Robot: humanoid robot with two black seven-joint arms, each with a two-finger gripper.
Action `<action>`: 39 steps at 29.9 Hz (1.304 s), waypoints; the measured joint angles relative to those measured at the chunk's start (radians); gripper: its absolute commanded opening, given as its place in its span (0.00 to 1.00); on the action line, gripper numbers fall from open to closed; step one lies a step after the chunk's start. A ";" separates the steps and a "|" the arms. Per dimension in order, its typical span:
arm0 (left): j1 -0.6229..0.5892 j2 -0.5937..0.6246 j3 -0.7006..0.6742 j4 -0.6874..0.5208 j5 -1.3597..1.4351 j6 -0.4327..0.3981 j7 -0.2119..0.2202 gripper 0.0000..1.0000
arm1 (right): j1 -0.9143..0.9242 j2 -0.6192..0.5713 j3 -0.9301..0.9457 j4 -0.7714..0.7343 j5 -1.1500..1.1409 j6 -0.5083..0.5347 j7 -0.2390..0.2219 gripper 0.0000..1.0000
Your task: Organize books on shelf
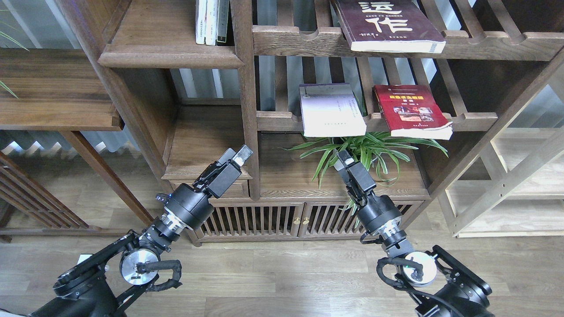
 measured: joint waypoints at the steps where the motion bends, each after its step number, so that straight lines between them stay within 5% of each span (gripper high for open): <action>1: 0.000 0.001 0.000 0.000 0.000 0.000 0.000 0.99 | -0.001 0.000 0.000 0.000 0.000 0.000 0.000 1.00; 39: 0.015 -0.034 -0.007 -0.008 -0.006 0.000 0.014 0.99 | -0.008 0.014 0.024 -0.001 0.004 0.000 0.005 1.00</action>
